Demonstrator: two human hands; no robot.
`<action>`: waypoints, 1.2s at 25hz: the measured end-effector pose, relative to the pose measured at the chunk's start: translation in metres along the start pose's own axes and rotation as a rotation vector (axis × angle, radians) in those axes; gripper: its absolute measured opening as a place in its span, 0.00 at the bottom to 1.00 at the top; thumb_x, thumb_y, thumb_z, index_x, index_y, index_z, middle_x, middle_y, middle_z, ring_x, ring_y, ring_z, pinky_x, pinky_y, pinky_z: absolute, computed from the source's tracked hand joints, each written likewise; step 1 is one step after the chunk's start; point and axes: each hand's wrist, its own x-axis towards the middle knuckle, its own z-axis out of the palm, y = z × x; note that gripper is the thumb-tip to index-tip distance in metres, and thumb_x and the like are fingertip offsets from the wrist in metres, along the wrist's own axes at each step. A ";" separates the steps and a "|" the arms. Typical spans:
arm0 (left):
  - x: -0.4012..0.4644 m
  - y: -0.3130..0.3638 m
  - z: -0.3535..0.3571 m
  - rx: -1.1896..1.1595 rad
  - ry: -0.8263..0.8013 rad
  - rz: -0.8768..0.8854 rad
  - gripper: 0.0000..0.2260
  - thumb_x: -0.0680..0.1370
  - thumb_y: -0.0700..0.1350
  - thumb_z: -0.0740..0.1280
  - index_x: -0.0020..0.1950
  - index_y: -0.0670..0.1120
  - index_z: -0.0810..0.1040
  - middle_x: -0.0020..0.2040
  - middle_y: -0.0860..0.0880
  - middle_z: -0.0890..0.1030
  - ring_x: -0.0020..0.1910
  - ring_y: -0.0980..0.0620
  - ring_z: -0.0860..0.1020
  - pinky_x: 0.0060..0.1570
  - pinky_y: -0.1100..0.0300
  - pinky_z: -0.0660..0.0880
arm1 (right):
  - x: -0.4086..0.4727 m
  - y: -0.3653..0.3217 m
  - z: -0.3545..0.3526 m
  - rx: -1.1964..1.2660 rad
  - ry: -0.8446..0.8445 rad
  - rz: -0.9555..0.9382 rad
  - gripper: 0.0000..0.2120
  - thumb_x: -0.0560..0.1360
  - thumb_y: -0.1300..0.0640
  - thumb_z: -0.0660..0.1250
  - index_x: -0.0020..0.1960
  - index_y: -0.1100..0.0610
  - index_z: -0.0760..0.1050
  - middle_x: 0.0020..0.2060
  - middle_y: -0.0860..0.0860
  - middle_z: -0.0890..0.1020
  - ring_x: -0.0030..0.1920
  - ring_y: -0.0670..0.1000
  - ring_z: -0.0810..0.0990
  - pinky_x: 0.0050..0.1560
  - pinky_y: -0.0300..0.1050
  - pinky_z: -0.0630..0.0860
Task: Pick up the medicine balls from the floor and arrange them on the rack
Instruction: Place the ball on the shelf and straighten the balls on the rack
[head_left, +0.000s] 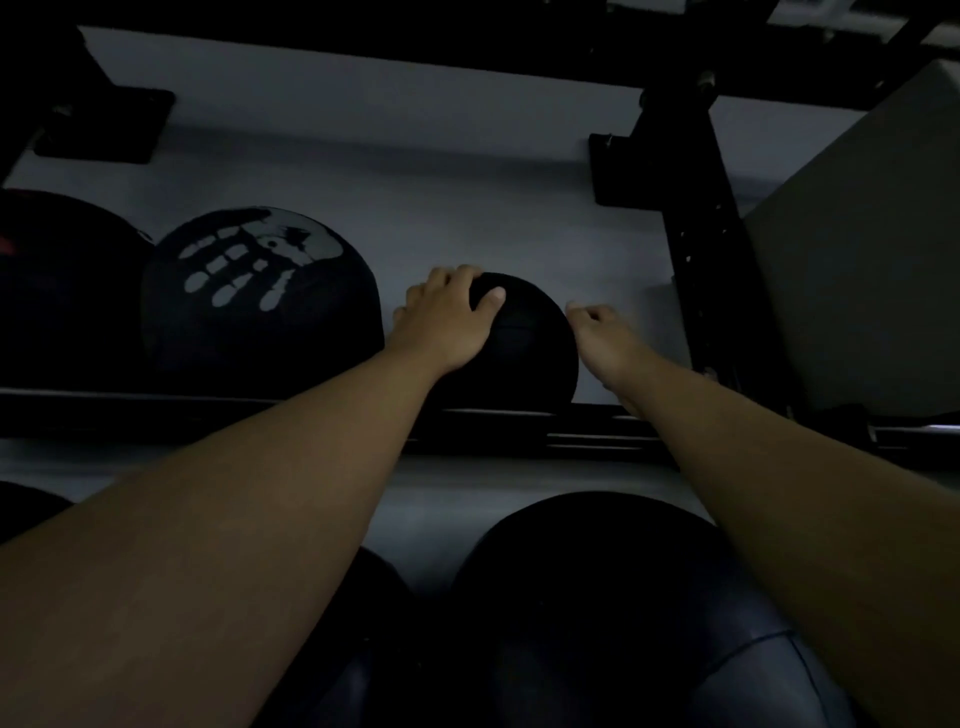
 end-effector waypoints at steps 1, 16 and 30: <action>0.005 -0.002 0.004 -0.022 -0.012 -0.023 0.28 0.84 0.63 0.53 0.82 0.55 0.61 0.83 0.47 0.61 0.80 0.39 0.60 0.77 0.42 0.59 | 0.007 0.004 0.003 0.028 -0.028 0.010 0.32 0.83 0.36 0.50 0.82 0.52 0.58 0.78 0.57 0.67 0.75 0.61 0.68 0.76 0.60 0.65; -0.001 -0.029 0.024 -0.066 0.233 -0.112 0.26 0.86 0.62 0.49 0.82 0.54 0.60 0.82 0.44 0.60 0.79 0.37 0.59 0.76 0.43 0.58 | 0.057 -0.008 0.048 0.157 -0.167 -0.181 0.29 0.86 0.43 0.47 0.84 0.53 0.54 0.81 0.55 0.63 0.78 0.57 0.66 0.77 0.54 0.64; -0.010 -0.022 0.027 -0.059 0.196 -0.144 0.28 0.85 0.63 0.49 0.84 0.54 0.56 0.84 0.46 0.56 0.81 0.40 0.55 0.78 0.43 0.54 | 0.063 -0.010 0.049 0.087 -0.231 -0.154 0.43 0.76 0.25 0.49 0.84 0.46 0.48 0.83 0.57 0.57 0.80 0.61 0.62 0.79 0.60 0.60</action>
